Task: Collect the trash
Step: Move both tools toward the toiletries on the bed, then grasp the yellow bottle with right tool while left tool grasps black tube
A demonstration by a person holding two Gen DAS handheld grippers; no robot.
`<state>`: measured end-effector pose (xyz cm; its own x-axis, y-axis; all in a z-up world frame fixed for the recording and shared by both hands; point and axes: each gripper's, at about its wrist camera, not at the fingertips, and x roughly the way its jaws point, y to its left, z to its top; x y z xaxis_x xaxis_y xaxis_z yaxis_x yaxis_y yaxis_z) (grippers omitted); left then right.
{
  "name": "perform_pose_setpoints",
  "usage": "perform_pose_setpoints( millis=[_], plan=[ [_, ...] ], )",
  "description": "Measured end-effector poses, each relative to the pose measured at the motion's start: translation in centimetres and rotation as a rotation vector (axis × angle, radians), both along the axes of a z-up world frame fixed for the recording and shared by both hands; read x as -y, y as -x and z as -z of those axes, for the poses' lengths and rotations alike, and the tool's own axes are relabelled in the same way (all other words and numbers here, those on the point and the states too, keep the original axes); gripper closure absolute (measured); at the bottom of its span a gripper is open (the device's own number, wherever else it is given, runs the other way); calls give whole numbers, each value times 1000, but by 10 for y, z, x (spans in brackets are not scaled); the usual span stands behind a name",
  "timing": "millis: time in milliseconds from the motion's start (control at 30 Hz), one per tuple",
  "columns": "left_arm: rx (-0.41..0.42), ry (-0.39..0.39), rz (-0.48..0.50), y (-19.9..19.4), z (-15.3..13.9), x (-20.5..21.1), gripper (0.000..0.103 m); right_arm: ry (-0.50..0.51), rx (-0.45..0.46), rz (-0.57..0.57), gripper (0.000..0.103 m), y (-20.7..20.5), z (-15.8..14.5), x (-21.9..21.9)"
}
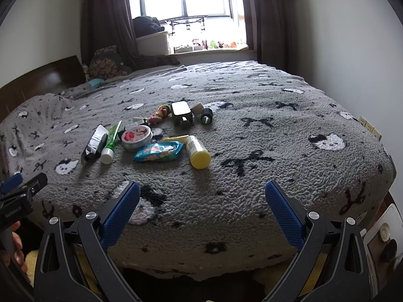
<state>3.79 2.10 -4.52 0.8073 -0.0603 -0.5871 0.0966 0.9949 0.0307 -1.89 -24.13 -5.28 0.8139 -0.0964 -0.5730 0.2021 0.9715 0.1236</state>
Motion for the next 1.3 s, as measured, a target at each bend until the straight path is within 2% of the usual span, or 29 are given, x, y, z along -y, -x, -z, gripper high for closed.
perform_pose_setpoints(
  millis=[267, 500, 667, 767, 833, 933, 1000, 1100, 1233, 1300],
  plan=[
    [-78, 7, -7, -57, 26, -9, 8, -17, -84, -10, 3, -48, 30, 16],
    [-78, -26, -32, -113, 25, -4, 8, 39, -115, -10, 4, -94, 40, 27],
    [-114, -34, -15, -151, 28, 4, 8, 57, -144, -72, 20, -119, 48, 22],
    [-147, -37, -24, -174, 35, 9, 23, 68, -158, -84, 22, -131, 53, 19],
    [-181, -17, -12, -189, 41, 11, 25, 74, -170, -88, 23, -140, 55, 18],
    [-218, -10, 0, -206, 49, 17, 26, 77, -178, -98, 29, -150, 56, 19],
    [-249, -23, -2, -216, 54, 22, 35, 79, -184, -108, 30, -156, 56, 18],
    [-292, -4, 1, -230, 64, 23, 38, 82, -199, -118, 34, -166, 59, 18],
    [-295, 4, 18, -232, 66, 21, 43, 79, -207, -127, 52, -168, 59, 20],
    [-292, -14, 39, -230, 65, 24, 51, 80, -208, -126, 62, -166, 58, 21]
  ],
)
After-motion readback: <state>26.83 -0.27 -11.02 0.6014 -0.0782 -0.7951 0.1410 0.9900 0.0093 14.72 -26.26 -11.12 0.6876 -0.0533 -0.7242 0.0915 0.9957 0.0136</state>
